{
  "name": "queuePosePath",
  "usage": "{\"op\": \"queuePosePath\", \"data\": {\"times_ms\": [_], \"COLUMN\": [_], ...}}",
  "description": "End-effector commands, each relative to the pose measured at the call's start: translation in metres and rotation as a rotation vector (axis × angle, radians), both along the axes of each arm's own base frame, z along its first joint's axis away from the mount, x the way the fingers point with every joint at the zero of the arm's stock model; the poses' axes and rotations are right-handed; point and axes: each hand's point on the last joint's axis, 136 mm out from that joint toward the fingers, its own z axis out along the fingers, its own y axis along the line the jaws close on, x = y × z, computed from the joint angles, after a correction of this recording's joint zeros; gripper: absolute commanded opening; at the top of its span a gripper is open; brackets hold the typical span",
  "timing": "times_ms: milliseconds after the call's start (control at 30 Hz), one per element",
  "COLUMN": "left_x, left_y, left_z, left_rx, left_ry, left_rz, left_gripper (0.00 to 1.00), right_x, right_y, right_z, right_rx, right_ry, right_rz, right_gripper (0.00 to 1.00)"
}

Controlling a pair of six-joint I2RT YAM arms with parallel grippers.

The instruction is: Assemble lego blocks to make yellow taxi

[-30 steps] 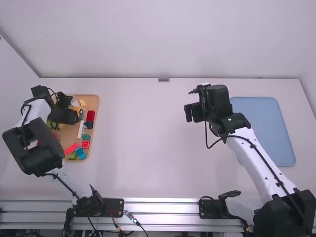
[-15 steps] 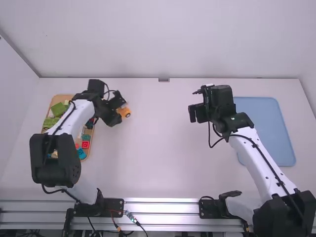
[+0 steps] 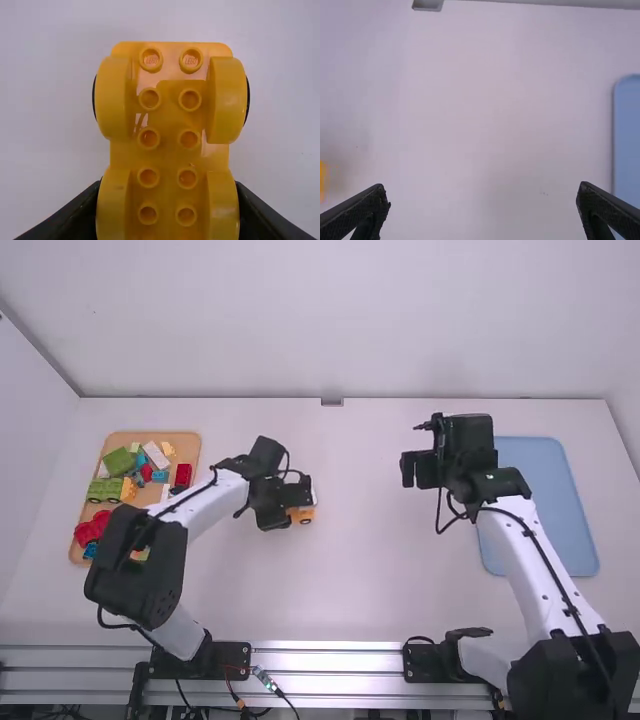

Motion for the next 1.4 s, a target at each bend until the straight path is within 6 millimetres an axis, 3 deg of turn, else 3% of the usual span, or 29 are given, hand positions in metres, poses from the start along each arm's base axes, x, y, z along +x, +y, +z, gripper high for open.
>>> {"op": "queuePosePath", "data": {"times_ms": [0,67,133,267,333,367,533,600,1000,1167,1367], "left_x": [-0.009,-0.012,-0.014,-0.008,-0.005,-0.004,0.005,0.005,0.012,0.022,0.011], "left_y": [-0.01,-0.017,-0.024,-0.028,-0.025,-0.024,-0.027,-0.03,-0.028,-0.032,-0.039], "left_z": [0.0,-0.002,-0.005,-0.009,-0.01,-0.01,-0.006,-0.004,0.002,0.001,-0.019], "left_rx": [-0.057,-0.089,-0.135,-0.157,-0.147,-0.141,-0.171,-0.194,-0.198,-0.164,-0.125], "left_ry": [-0.002,-0.008,-0.021,-0.066,-0.07,-0.071,-0.084,-0.078,-0.044,-0.013,0.108], "left_rz": [-0.088,-0.134,-0.174,-0.156,-0.133,-0.121,-0.041,-0.039,0.11,0.083,-0.071], "left_gripper": [0.38,0.44,0.41,0.12,0.09,0.01,0.02,0.07,0.02,0.01,0.02], "right_x": [0.002,0.0,-0.001,-0.004,-0.008,-0.009,-0.022,-0.027,-0.032,-0.032,-0.033], "right_y": [0.009,0.01,0.011,0.018,0.019,0.019,0.026,0.032,0.038,0.038,0.037], "right_z": [0.009,0.007,0.004,0.0,0.001,0.003,0.006,0.006,0.008,0.008,0.007], "right_rx": [0.05,0.05,0.05,0.051,0.051,0.051,0.056,0.056,0.062,0.063,0.058], "right_ry": [-0.014,-0.013,-0.017,-0.047,-0.06,-0.073,-0.096,-0.1,-0.123,-0.121,-0.117], "right_rz": [0.045,0.057,0.064,0.083,0.09,0.094,0.119,0.138,0.157,0.16,0.16], "right_gripper": [0.99,0.99,0.99,0.99,0.99,0.99,0.99,0.99,0.99,0.99,0.99]}}
